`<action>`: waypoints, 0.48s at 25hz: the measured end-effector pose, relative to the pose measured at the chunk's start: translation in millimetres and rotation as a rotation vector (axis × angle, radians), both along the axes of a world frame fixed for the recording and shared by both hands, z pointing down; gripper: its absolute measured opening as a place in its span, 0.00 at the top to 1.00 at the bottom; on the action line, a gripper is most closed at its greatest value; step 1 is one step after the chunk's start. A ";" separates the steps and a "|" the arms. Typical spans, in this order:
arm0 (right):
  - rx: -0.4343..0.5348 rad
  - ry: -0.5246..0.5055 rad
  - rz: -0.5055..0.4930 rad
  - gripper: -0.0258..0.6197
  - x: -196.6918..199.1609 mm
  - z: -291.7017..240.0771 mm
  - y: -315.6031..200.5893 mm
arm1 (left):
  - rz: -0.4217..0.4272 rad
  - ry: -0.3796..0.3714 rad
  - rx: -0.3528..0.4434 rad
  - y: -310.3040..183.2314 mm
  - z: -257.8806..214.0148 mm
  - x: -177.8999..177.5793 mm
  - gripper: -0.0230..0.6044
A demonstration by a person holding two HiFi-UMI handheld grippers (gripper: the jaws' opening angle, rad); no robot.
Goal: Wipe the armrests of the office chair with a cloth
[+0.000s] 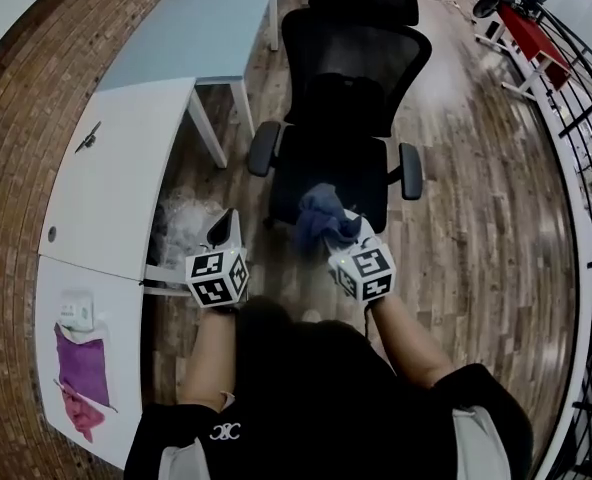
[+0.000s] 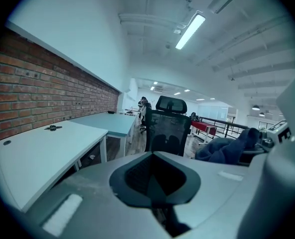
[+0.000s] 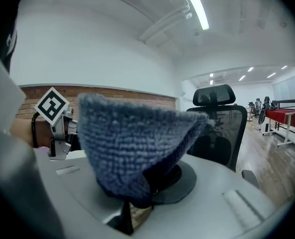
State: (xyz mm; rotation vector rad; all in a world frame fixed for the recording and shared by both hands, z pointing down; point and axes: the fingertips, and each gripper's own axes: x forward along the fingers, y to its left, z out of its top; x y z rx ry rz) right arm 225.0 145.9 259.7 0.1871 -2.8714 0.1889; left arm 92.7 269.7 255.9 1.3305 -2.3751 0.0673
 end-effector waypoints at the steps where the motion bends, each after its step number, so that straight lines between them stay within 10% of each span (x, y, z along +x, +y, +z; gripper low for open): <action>1: 0.000 0.009 -0.006 0.87 -6.5 4.3 -2.0 | -0.006 -0.001 -0.004 -1.1 3.7 -6.7 0.95; 12: 0.034 0.122 0.019 0.87 -115.1 44.9 -36.7 | 0.086 0.078 0.004 -52.6 52.4 -122.4 0.95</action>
